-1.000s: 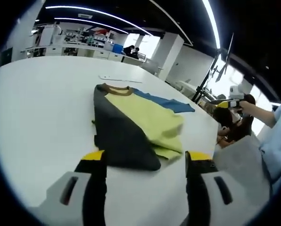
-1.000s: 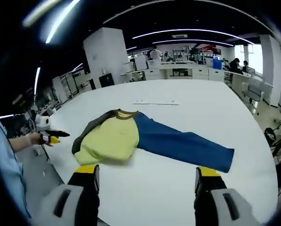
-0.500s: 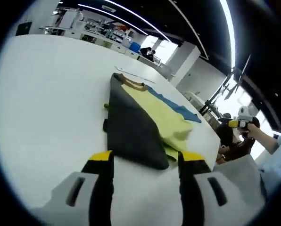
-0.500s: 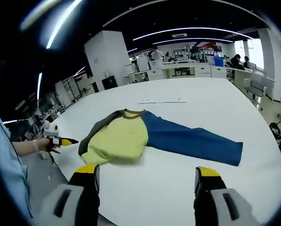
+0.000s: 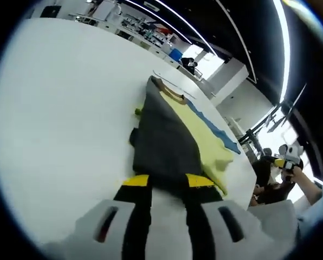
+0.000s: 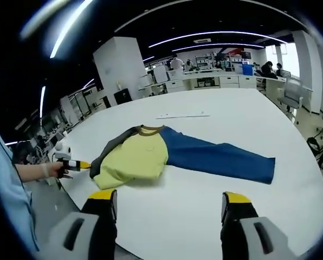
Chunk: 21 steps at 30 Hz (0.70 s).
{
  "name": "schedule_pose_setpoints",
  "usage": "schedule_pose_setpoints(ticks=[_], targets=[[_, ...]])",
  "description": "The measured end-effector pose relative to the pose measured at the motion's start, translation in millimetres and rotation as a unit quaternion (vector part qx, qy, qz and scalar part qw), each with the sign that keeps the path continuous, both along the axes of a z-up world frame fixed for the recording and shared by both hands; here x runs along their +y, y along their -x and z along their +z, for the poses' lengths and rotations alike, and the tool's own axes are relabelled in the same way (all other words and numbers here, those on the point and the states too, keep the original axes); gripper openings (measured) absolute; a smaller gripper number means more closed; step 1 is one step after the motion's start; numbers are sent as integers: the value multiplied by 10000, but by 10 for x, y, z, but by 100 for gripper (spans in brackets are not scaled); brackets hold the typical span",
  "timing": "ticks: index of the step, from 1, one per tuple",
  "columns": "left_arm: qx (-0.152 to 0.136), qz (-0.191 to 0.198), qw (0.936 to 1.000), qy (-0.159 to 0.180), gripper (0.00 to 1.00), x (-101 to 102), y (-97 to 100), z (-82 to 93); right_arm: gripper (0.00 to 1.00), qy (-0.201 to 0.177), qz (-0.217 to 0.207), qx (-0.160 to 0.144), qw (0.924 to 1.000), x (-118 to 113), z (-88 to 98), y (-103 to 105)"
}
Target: Fold the garment on the visible template until the final outline fits inside the template.
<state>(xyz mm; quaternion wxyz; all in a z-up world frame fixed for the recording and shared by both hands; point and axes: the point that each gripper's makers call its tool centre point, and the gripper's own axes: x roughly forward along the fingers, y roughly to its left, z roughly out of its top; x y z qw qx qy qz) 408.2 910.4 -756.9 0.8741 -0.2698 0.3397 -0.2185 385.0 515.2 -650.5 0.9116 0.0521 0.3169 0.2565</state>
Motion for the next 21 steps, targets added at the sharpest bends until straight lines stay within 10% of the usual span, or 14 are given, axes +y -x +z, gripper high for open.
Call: schedule_pose_setpoints(ticks=[21], targets=[[-1159, -1061, 9876, -66, 0, -788, -417, 849, 74, 61, -98, 130, 9998, -61, -38, 120]])
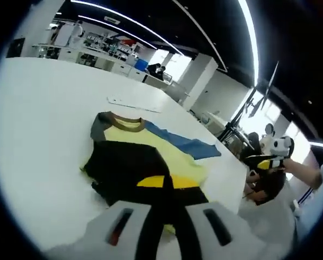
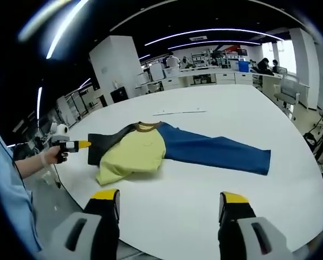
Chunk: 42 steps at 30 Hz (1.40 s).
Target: Fold the garment on the visible template until the final outline fits inside the template.
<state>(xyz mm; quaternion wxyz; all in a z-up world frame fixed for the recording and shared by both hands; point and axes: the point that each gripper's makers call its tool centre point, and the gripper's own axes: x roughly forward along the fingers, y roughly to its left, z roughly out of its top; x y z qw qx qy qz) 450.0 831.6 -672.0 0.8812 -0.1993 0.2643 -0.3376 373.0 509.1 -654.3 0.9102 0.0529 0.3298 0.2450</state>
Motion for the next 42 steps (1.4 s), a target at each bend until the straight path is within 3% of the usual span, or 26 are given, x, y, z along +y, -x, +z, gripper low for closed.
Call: schedule_pose_setpoints(ticks=[9, 14, 22, 26, 30, 33, 37, 42], targets=[[237, -246, 9994, -101, 0, -376, -230, -258, 73, 14, -69, 63, 10000, -42, -28, 53], [422, -314, 9984, -216, 0, -436, -338, -464, 73, 9, -129, 105, 9999, -89, -43, 91], [559, -394, 9974, -248, 0, -470, -336, -573, 72, 5, -196, 136, 9997, -123, -43, 114], [362, -549, 9974, -300, 0, -483, -307, -538, 72, 8, -183, 156, 9997, -101, -51, 101], [316, -679, 9969, -236, 11, -502, -249, -496, 72, 2, -135, 163, 9998, -46, -64, 78], [248, -728, 9968, -231, 27, -511, -205, -452, 72, -13, -99, 172, 9998, -8, -76, 68], [97, -812, 9965, -167, 36, -511, -109, -319, 72, -11, -40, 202, 9998, 31, -89, 65], [-90, -726, 9971, -212, 63, -379, -102, -238, 72, -23, -8, 197, 9998, 50, -88, 47]])
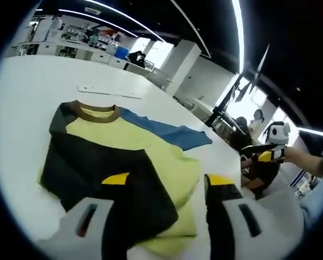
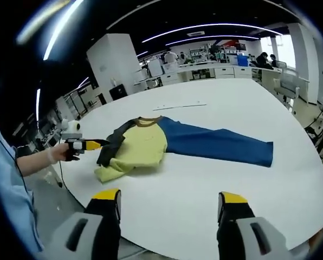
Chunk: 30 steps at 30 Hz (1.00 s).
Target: Fold the garment on the visible template until the final outline fits inside the template.
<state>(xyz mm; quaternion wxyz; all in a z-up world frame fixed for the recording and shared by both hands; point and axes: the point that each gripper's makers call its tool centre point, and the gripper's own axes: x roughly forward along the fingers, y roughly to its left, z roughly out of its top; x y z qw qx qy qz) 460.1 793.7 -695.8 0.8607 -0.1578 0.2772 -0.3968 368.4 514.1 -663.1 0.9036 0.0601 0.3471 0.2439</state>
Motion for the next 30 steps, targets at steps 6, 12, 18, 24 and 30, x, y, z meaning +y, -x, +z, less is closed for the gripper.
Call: schedule_pose_setpoints(ticks=[6, 12, 18, 24, 30], targets=[[-13, 232, 9997, -26, 75, 254, 4, 12, 72, -15, 22, 30, 10000, 17, -31, 7], [64, 514, 9986, -103, 79, 450, -12, -63, 72, -45, 42, 36, 10000, 44, -38, 12], [189, 720, 9971, -152, 78, 584, 24, -169, 71, -57, 44, 58, 10000, 47, -46, 22], [387, 950, 9946, -142, 76, 662, 6, -314, 70, -88, 85, 48, 9999, 88, -23, 34], [503, 1030, 9934, -47, 73, 659, 7, -374, 69, -106, 78, 77, 9999, 98, -37, 53]])
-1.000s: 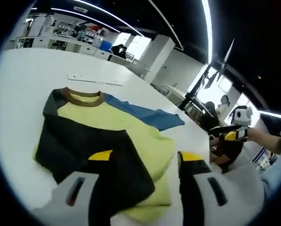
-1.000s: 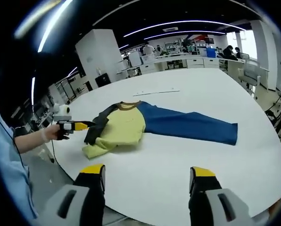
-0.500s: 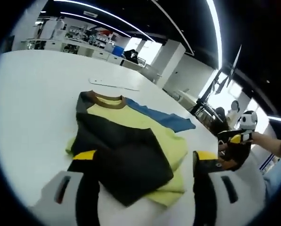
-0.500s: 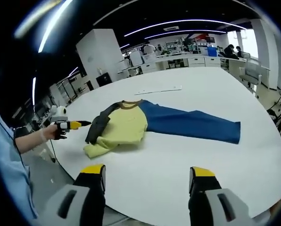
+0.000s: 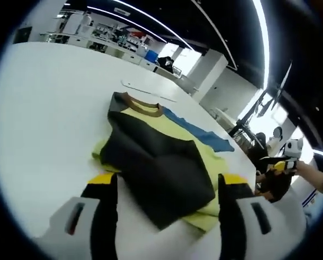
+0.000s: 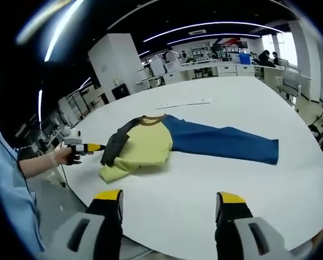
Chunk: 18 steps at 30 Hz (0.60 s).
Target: Fold the garment on the visible template until the final outline fits inside the template.
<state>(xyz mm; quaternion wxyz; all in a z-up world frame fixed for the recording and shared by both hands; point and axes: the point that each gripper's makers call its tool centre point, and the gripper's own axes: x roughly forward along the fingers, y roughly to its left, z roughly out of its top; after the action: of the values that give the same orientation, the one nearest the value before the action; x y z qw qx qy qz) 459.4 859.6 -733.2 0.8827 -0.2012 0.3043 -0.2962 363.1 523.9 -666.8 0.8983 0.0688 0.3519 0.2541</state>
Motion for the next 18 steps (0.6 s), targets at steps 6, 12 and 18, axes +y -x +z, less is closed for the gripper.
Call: schedule_pose_setpoints(ticks=[6, 12, 18], targets=[[169, 244, 9992, 273, 63, 40, -33, -72, 65, 4, 14, 81, 10000, 15, -27, 39], [281, 562, 9967, 519, 47, 146, -61, -105, 62, 37, 94, 73, 9999, 62, -28, 64], [381, 768, 9939, 695, 25, 219, -62, -83, 62, 25, 72, 77, 9999, 63, -32, 53]])
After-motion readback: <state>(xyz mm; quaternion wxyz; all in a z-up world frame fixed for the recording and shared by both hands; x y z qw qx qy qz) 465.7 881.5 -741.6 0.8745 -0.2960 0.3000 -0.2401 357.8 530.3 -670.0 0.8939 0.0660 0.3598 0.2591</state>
